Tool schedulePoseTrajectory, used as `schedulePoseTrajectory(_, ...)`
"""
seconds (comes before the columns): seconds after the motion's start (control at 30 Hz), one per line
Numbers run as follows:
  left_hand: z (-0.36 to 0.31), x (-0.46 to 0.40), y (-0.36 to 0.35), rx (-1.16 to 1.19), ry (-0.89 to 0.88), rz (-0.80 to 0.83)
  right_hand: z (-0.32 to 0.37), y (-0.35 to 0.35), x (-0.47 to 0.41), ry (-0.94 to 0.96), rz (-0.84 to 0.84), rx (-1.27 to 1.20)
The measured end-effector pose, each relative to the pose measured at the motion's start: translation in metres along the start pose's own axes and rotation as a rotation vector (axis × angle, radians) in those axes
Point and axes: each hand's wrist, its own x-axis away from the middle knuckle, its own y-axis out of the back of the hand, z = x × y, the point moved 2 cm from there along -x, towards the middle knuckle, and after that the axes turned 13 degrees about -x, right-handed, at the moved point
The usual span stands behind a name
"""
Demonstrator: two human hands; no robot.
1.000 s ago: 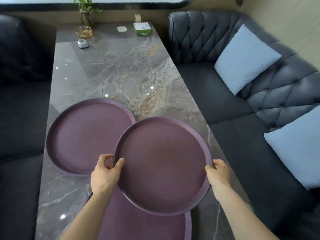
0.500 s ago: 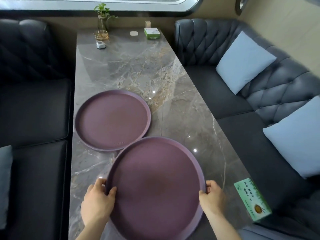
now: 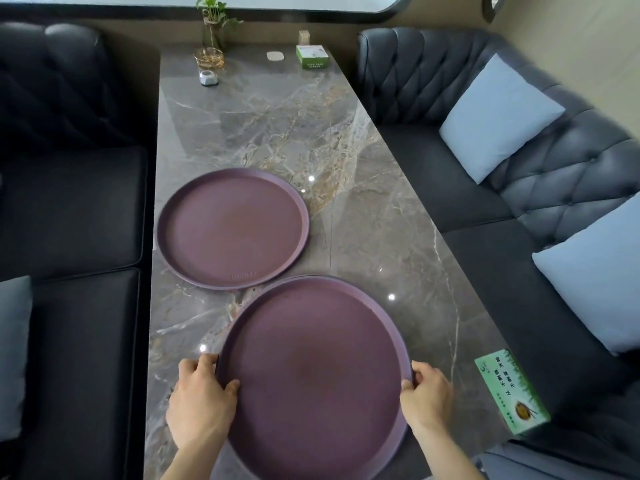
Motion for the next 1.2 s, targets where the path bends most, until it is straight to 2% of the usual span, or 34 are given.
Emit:
schedulePoseTrajectory(0.13, -0.008, -0.005, 0.006, -0.019, -0.005, 0.085, 0.009, 0.004, -0.007, -0.069, 0.086, 0.061)
schedulePoseTrajectory(0.23, -0.013, -0.019, 0.015, -0.056, 0.012, 0.147, 0.026, 0.008, -0.015, -0.022, 0.037, 0.135)
schedulePoseTrajectory(0.3, -0.015, -0.035, 0.02, 0.06, 0.047, 0.118, 0.047, 0.006, -0.024, 0.087, -0.004, 0.086)
schedulePoseTrajectory(0.37, -0.022, -0.053, 0.026, 0.266, 0.099, 0.085, 0.074, -0.002, -0.038, 0.183, 0.041, -0.001)
schedulePoseTrajectory(0.5, -0.042, -0.094, 0.045, 0.538, 0.206, 0.042, 0.134, -0.034, -0.075, 0.22, 0.141, -0.113)
schedulePoseTrajectory(0.7, -0.057, -0.156, 0.061, 0.697, 0.34, -0.03, 0.223, -0.096, -0.121, 0.182, 0.33, -0.225)
schedulePoseTrajectory(0.9, -0.056, -0.196, 0.055, 0.695, 0.476, -0.058, 0.276, -0.142, -0.151, 0.082, 0.541, -0.375)
schedulePoseTrajectory(1.07, -0.048, -0.207, 0.055, 0.768, 0.535, -0.094, 0.293, -0.159, -0.168, 0.034, 0.591, -0.366)
schedulePoseTrajectory(1.2, -0.042, -0.207, 0.054, 0.774, 0.504, -0.134, 0.297, -0.165, -0.178, -0.001, 0.522, -0.402)
